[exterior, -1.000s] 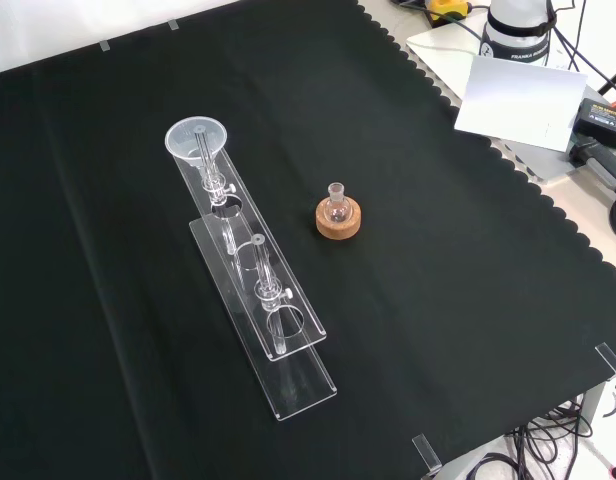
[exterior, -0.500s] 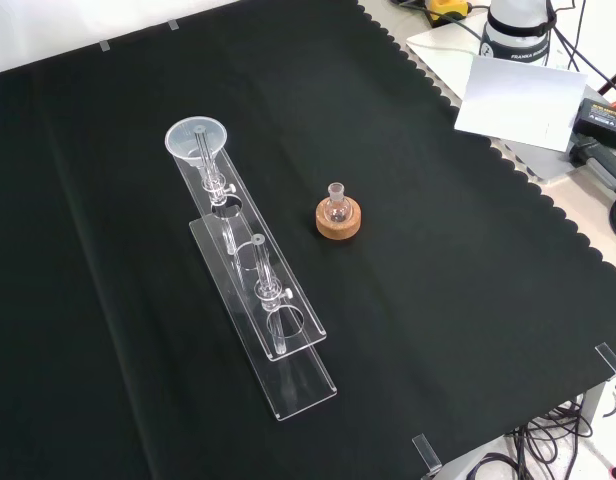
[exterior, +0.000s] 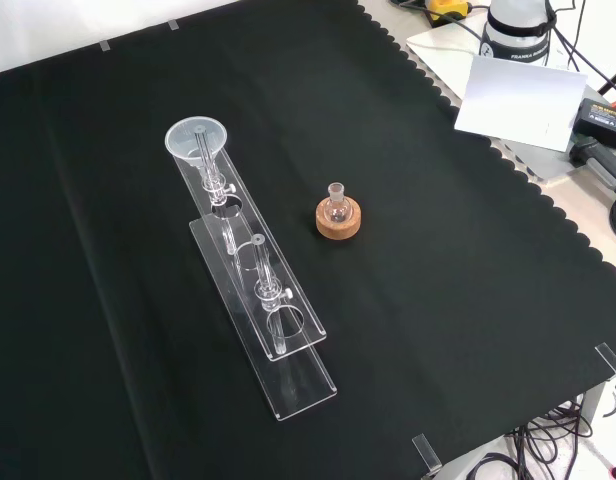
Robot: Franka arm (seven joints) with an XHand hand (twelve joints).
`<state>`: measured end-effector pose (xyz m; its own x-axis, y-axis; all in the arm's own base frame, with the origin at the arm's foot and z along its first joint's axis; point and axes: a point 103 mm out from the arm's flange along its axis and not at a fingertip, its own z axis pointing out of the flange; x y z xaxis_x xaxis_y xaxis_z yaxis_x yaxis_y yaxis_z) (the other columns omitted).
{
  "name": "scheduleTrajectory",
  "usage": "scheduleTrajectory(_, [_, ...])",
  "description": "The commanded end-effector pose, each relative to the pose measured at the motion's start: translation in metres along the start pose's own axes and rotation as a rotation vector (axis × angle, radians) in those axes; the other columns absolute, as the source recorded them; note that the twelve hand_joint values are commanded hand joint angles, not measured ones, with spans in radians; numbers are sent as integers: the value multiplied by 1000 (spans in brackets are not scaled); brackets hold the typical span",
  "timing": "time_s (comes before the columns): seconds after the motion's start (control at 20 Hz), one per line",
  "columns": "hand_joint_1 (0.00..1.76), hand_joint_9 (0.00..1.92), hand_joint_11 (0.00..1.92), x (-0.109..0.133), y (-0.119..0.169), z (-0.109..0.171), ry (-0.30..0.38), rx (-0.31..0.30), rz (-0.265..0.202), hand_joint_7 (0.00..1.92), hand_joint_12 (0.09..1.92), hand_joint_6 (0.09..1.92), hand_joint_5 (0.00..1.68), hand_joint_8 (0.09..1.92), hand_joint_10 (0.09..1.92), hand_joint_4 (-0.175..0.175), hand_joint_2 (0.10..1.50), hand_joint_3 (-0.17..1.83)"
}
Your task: Pick up the funnel from the transparent funnel stand.
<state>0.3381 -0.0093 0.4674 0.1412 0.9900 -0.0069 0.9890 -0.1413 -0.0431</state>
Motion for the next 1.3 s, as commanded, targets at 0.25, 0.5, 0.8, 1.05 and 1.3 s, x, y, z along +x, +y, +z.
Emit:
scheduleTrajectory(0.25, [0,102,75,1,80,30,12,56,-16,0,1359,87,78,233,625,31,1154,425])
scheduleTrajectory(0.5, [0,106,77,6,117,47,21,87,-44,1,1360,87,83,239,626,29,1155,419])
scheduleTrajectory(0.8, [0,107,77,16,143,70,7,133,-69,0,1360,87,85,244,627,27,1157,414])
scheduleTrajectory(1.05, [0,109,76,30,160,87,-13,163,-102,0,1361,87,86,246,628,27,1157,409])
scheduleTrajectory(1.3, [18,113,64,58,173,104,-52,188,-149,4,1366,87,92,260,633,23,1137,388])
